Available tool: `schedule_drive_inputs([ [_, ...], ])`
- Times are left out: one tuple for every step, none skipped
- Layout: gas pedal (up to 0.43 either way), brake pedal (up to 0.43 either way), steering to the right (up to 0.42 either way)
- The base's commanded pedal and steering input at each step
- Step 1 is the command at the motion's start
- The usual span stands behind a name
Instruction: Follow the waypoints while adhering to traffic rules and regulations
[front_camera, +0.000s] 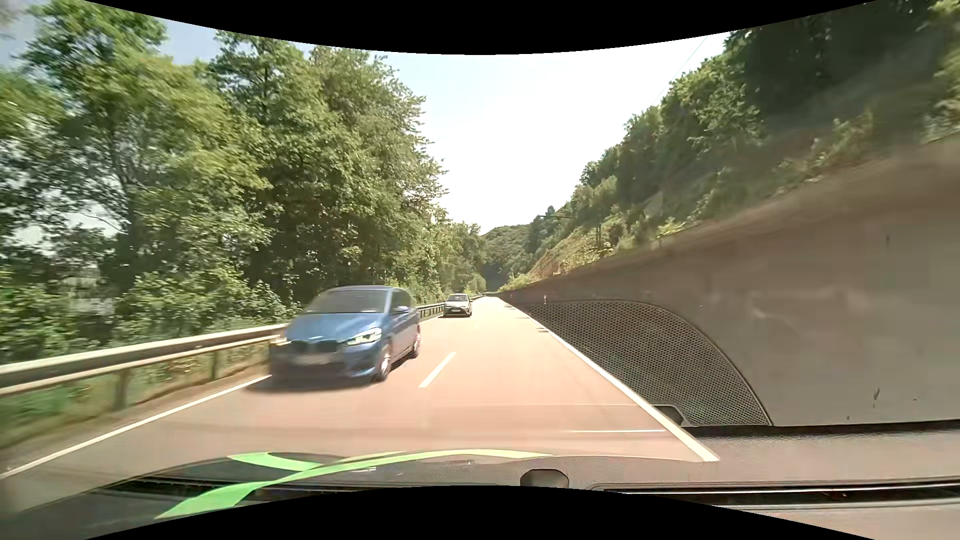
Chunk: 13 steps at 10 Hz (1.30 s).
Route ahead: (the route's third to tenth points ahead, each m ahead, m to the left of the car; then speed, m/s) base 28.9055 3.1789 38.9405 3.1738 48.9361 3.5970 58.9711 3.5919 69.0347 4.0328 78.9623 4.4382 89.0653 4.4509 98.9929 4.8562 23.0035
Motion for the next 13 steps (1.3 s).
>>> schedule_drive_inputs([
  [0.220, 0.000, -0.007],
  [0.240, 0.000, -0.007],
  [0.260, 0.000, -0.006],
  [0.260, 0.000, -0.005],
  [0.280, 0.000, -0.004],
  [0.287, 0.000, -0.003],
  [0.287, 0.000, -0.003],
  [0.299, 0.000, -0.003],
  [0.311, 0.000, -0.003],
  [0.311, 0.000, -0.003],
  [0.311, 0.000, -0.003],
  [0.311, 0.000, -0.003],
  [0.311, 0.000, -0.003],
])
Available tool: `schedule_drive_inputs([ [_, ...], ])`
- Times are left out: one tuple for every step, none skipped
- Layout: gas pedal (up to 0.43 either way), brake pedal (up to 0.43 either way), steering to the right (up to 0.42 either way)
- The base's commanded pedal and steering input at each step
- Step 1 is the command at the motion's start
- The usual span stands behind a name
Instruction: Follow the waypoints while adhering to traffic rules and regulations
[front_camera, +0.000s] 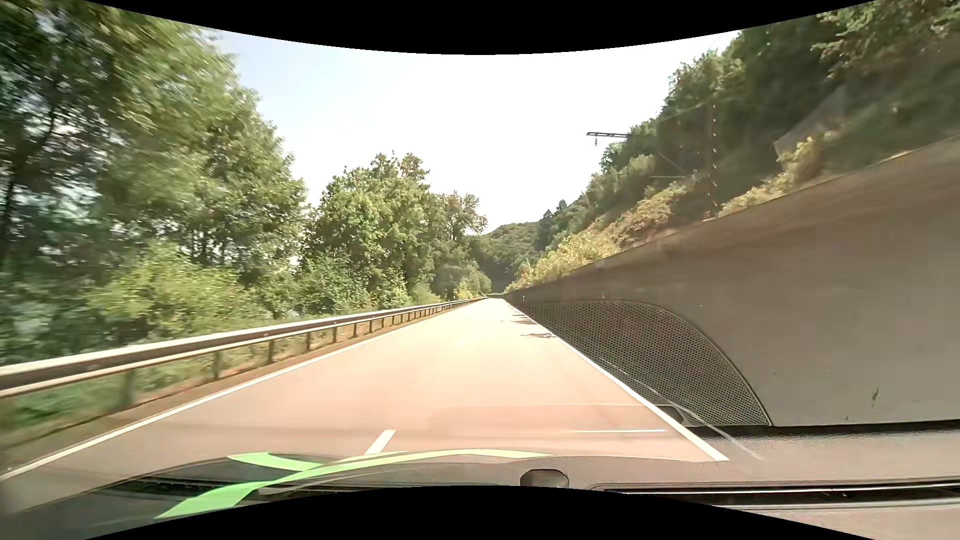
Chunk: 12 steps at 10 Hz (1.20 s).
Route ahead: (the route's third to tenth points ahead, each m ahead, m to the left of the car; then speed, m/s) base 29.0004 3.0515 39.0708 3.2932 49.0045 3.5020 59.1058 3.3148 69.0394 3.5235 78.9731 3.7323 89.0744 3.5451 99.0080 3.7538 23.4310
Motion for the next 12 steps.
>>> schedule_drive_inputs([
  [0.280, 0.000, -0.003],
  [0.228, 0.000, -0.003],
  [0.228, 0.000, -0.003],
  [0.220, 0.000, -0.003],
  [0.220, 0.000, -0.003],
  [0.220, 0.000, -0.003],
  [0.228, 0.000, -0.003],
  [0.228, 0.000, -0.003],
  [0.240, 0.000, -0.003],
  [0.240, 0.000, -0.003],
  [0.240, 0.000, -0.003],
  [0.248, 0.000, -0.004],
])
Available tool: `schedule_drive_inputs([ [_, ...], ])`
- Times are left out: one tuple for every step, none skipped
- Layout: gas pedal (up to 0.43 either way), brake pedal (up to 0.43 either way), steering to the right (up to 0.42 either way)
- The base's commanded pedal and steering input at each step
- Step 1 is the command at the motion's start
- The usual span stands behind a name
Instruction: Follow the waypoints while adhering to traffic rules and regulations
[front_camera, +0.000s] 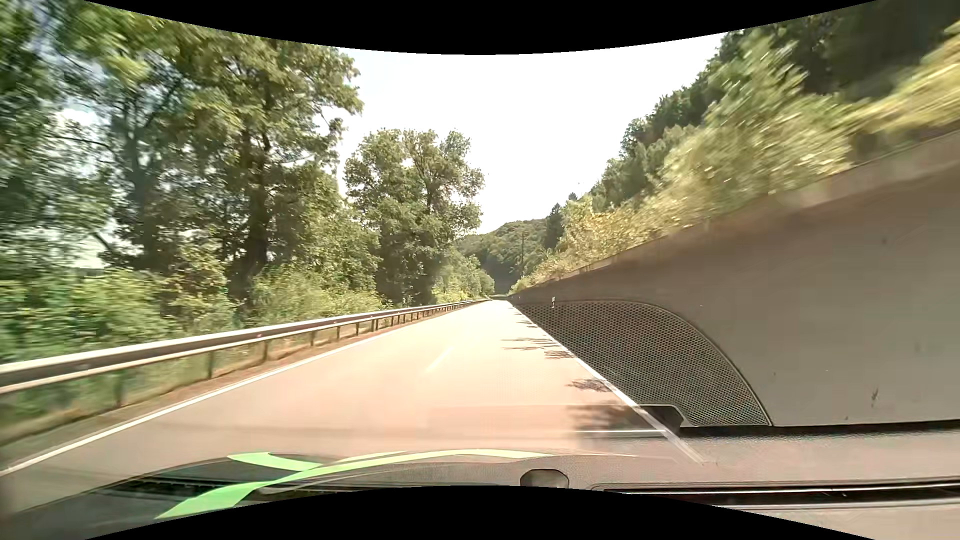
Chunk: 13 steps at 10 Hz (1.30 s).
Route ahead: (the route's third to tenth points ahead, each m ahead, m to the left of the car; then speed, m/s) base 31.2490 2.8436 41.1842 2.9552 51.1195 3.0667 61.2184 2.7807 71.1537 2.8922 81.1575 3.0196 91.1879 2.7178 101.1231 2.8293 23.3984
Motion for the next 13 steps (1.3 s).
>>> schedule_drive_inputs([
  [0.248, 0.000, -0.004],
  [0.248, 0.000, -0.004],
  [0.240, 0.000, -0.003],
  [0.209, 0.000, -0.003],
  [0.209, 0.000, -0.003],
  [0.209, 0.000, -0.003],
  [0.209, 0.000, -0.003],
  [0.209, 0.000, -0.003],
  [0.209, 0.000, -0.002],
  [0.197, 0.000, -0.003],
  [0.189, 0.000, -0.003],
  [0.189, 0.000, -0.002],
  [0.189, 0.000, -0.002],
])
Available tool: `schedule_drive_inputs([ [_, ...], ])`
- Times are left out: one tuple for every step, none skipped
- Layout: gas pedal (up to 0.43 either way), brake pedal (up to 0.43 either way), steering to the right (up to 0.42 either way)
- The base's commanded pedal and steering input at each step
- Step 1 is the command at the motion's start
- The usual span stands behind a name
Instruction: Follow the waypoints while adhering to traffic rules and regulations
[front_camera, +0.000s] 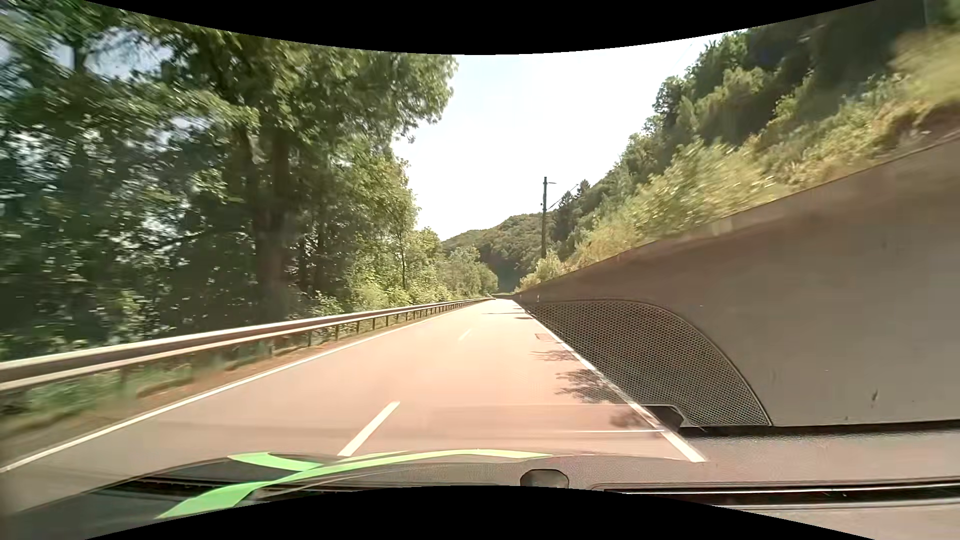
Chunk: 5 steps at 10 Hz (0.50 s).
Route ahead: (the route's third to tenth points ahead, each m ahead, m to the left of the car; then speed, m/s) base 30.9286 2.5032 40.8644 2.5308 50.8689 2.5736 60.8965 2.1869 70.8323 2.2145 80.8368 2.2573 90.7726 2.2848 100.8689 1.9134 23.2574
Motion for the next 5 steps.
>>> schedule_drive_inputs([
  [0.197, 0.000, 0.001],
  [0.209, 0.000, 0.002],
  [0.209, 0.000, 0.002],
  [0.209, 0.000, 0.001],
  [0.209, 0.000, 0.000],
])
